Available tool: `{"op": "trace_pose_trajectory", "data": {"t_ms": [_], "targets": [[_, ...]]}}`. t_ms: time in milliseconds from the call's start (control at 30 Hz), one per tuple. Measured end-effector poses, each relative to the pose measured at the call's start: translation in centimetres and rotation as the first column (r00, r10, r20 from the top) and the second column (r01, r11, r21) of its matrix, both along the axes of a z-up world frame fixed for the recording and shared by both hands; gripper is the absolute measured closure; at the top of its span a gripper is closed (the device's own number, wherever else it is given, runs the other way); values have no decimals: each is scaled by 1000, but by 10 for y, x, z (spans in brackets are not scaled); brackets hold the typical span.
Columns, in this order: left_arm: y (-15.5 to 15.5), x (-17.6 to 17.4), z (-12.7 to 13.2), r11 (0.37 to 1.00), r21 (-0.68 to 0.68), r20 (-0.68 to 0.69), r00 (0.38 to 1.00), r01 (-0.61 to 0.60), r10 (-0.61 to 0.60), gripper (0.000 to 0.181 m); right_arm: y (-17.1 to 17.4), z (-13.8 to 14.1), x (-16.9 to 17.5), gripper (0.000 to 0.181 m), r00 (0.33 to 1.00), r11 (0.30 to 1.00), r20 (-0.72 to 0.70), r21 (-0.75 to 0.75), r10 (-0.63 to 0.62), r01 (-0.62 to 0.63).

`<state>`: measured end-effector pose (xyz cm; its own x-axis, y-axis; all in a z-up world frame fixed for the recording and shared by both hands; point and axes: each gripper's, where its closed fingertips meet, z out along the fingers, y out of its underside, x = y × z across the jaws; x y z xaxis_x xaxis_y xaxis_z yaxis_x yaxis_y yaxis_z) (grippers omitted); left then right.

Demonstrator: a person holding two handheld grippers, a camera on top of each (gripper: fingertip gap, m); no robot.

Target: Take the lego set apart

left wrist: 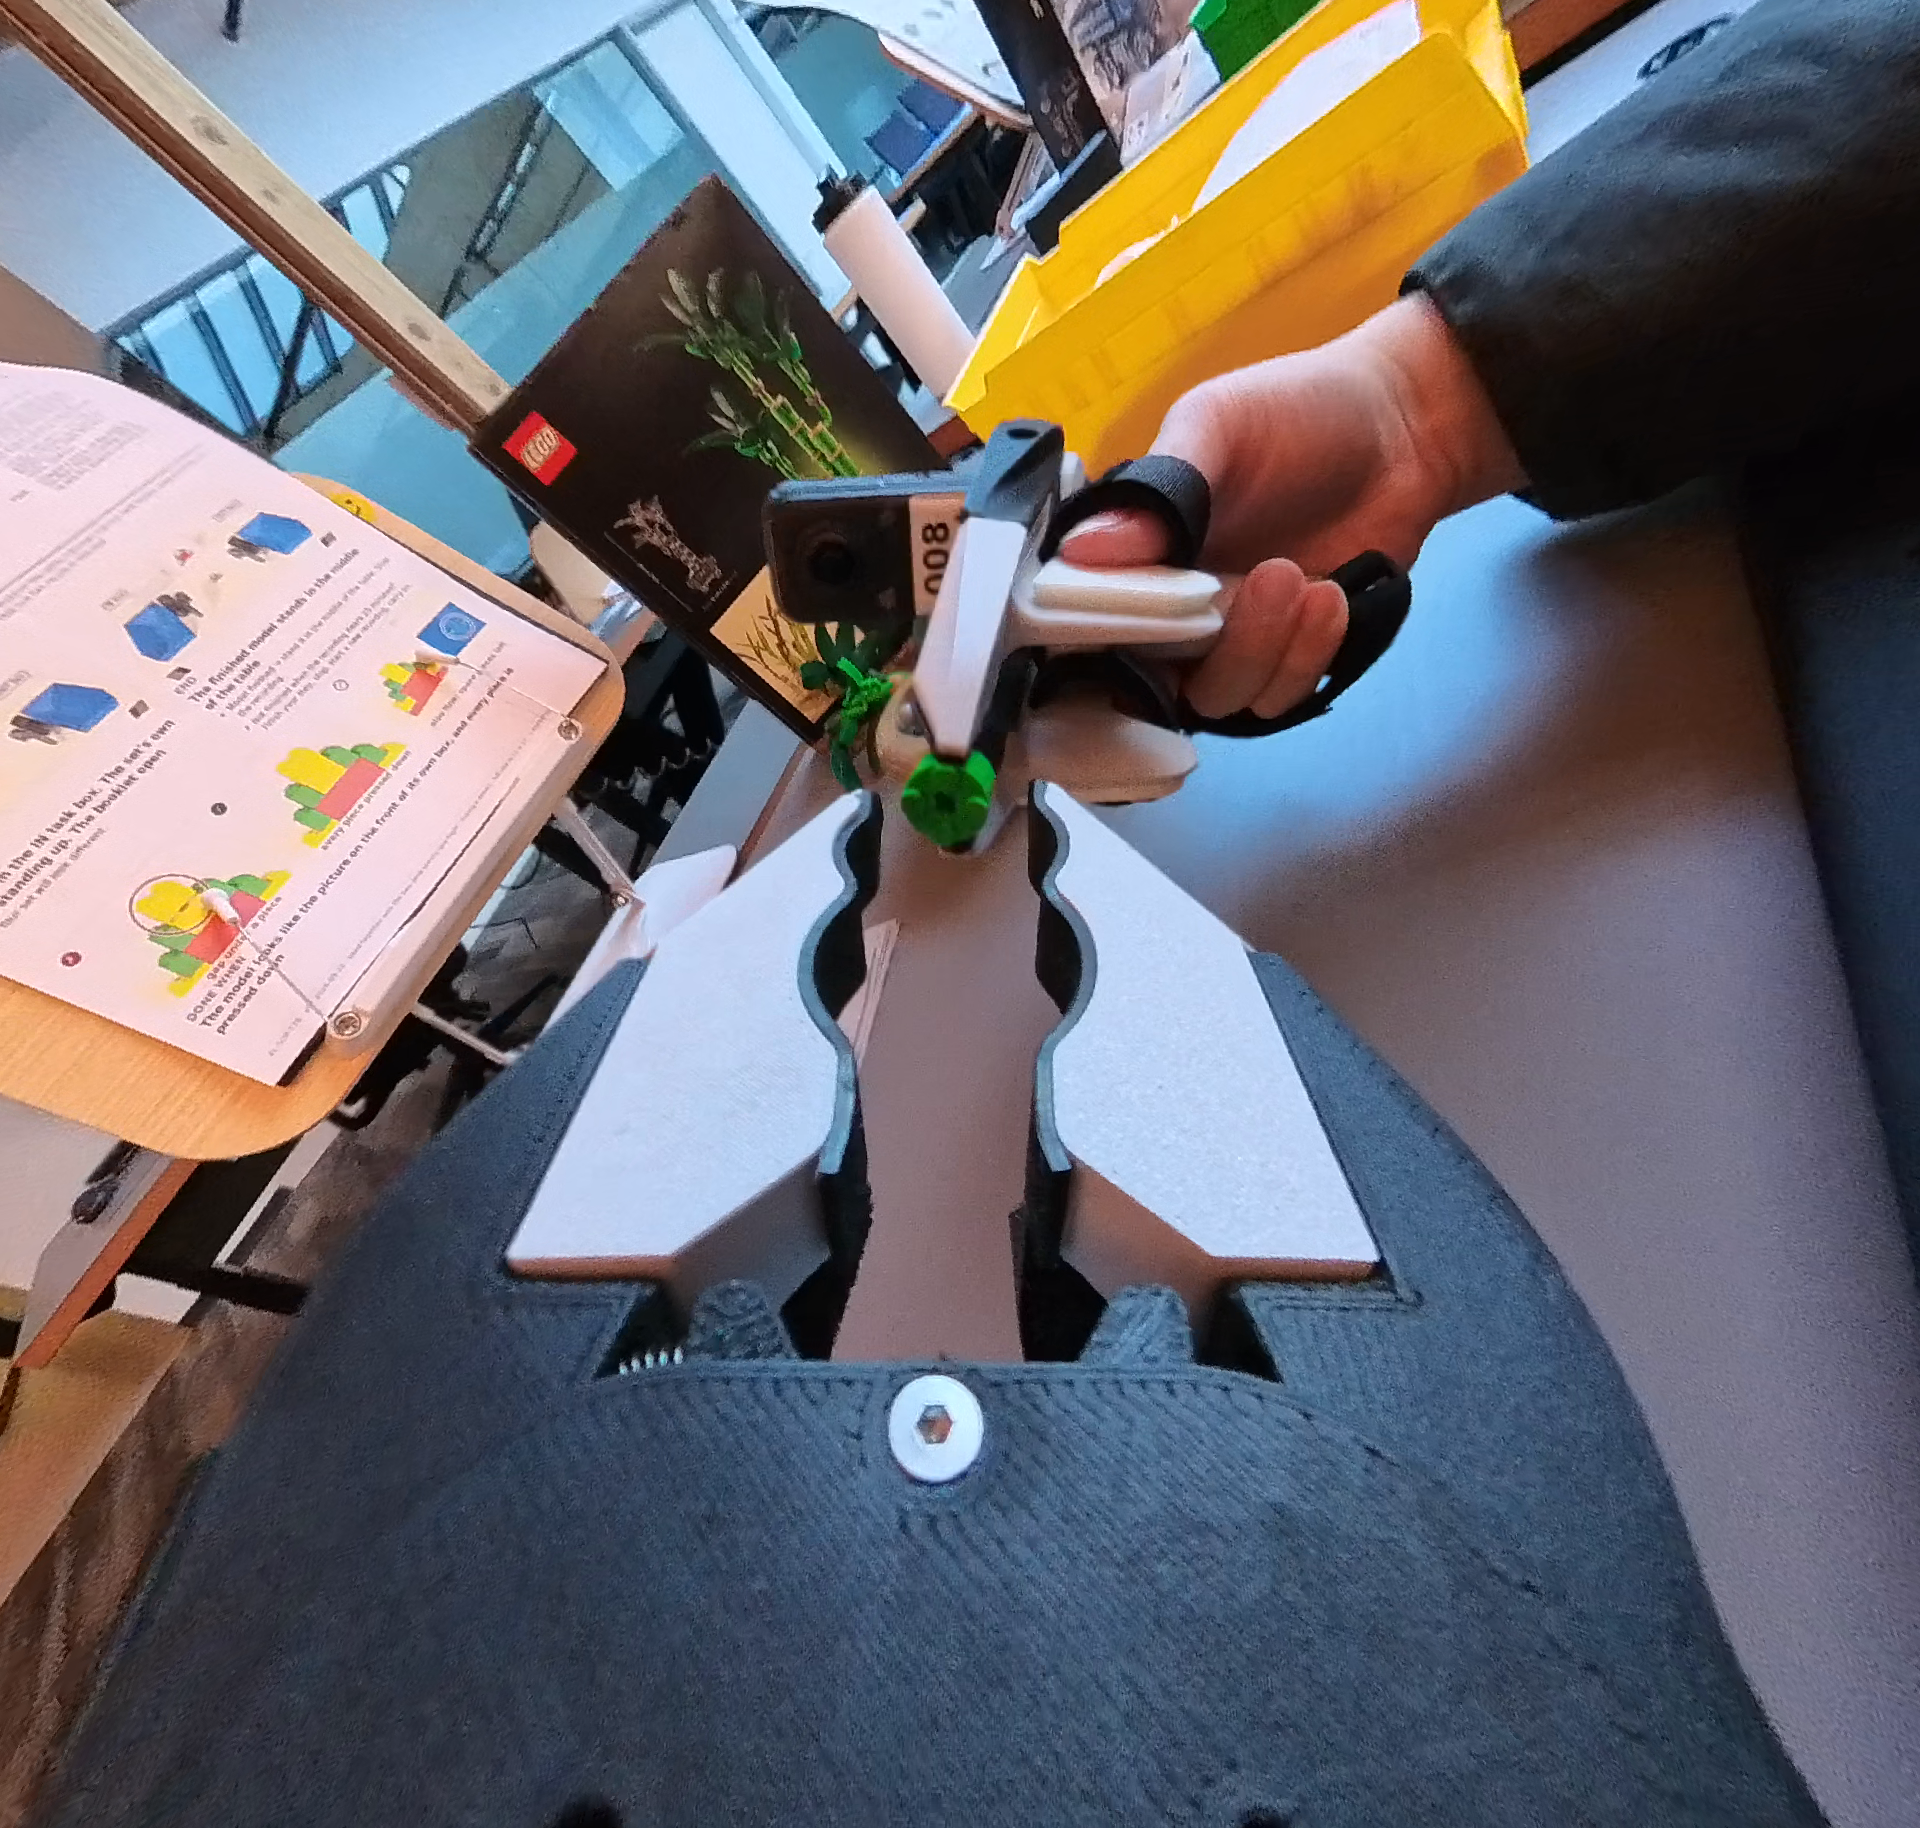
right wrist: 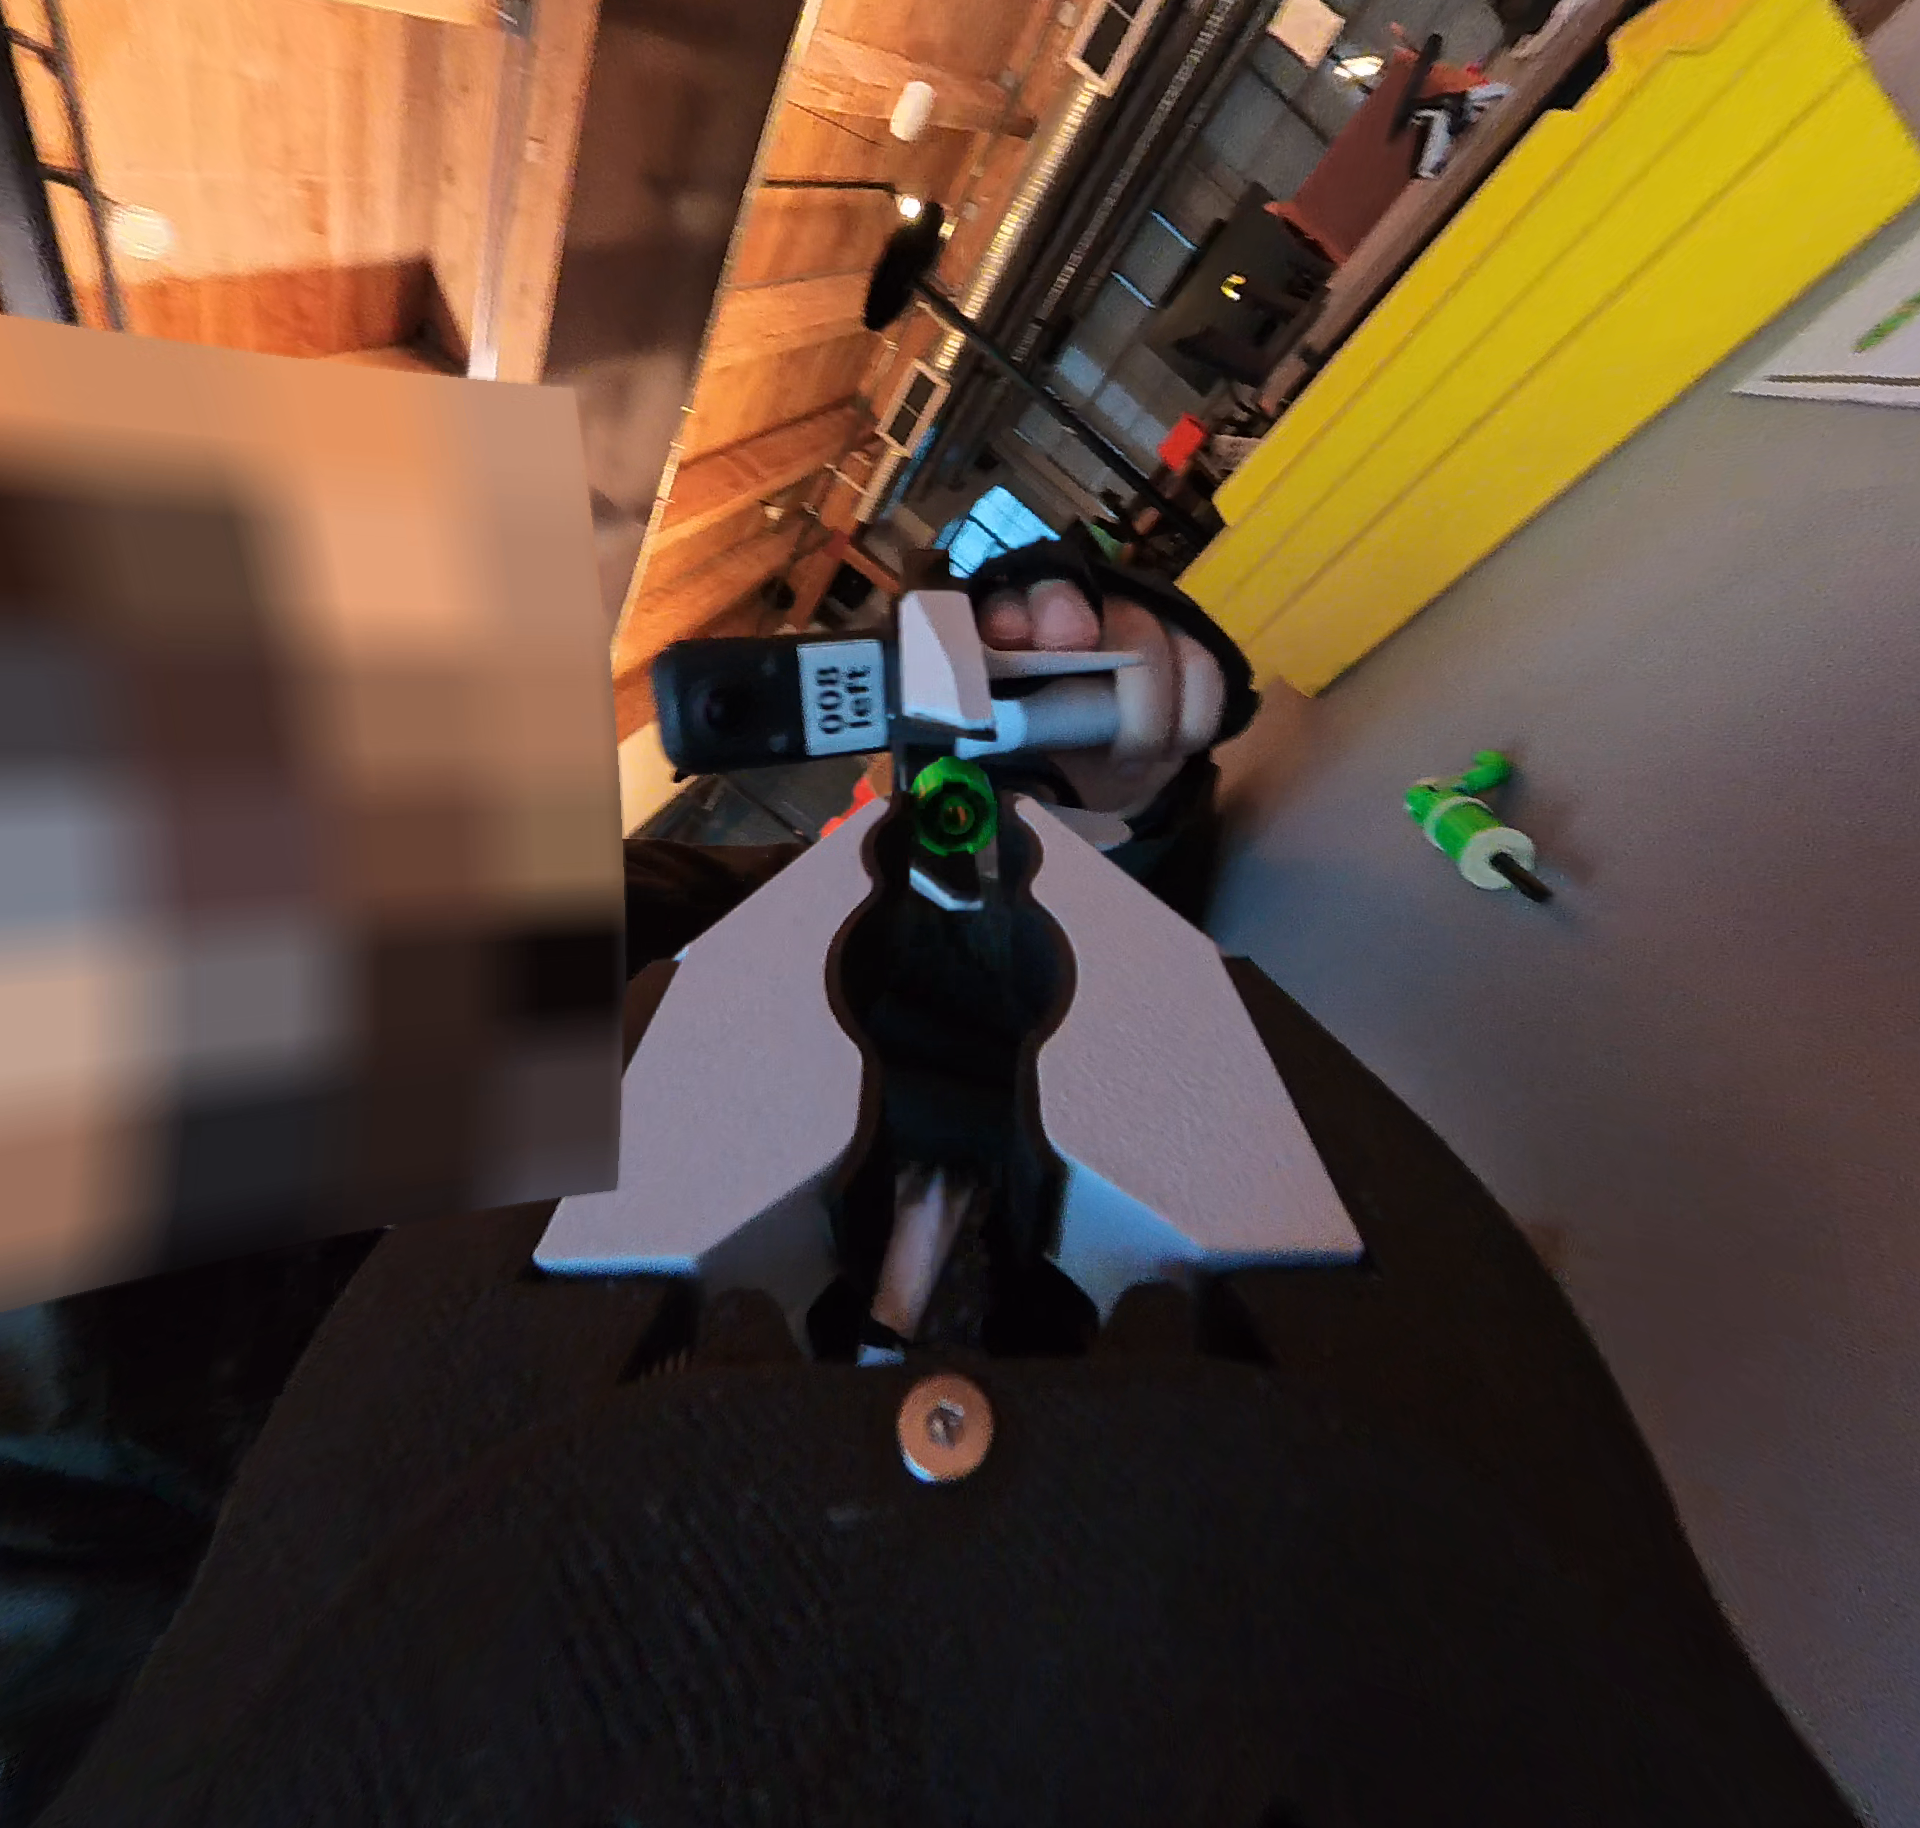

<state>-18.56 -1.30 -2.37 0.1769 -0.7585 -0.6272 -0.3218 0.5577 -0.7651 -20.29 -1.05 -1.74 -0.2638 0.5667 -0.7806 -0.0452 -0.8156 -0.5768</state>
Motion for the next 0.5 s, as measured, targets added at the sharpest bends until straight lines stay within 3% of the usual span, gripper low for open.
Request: {"op": "trace_pose_trajectory", "data": {"t_ms": [33, 233, 333, 400, 500], "targets": [[2, 1, -4, 1000, 1, -17, 1000, -10, 10, 155, 2, -6, -1, 167, 999, 1000, 39, -3, -11, 12], [18, 0, -27, 997, -7, -124, 989, -82, 80, 166, 16, -28, -3, 167, 976, 993, 184, 24, -117, 115], [11, -1, -8, 985, -171, 9, 1000, -2, 3, 166, 13, -3, 1, 158, 992, 992, 47, 36, -119, 118], [-6, -7, 20, 910, -363, 198, 971, 203, -138, 166, 10, 23, 13, 149, 989, 990, -85, 62, -125, 130], [-27, -35, 75, 673, -474, 534, 793, 568, -294, 167, 10, 41, 30, 150, 974, 980, -172, 110, -147, 167]]}}
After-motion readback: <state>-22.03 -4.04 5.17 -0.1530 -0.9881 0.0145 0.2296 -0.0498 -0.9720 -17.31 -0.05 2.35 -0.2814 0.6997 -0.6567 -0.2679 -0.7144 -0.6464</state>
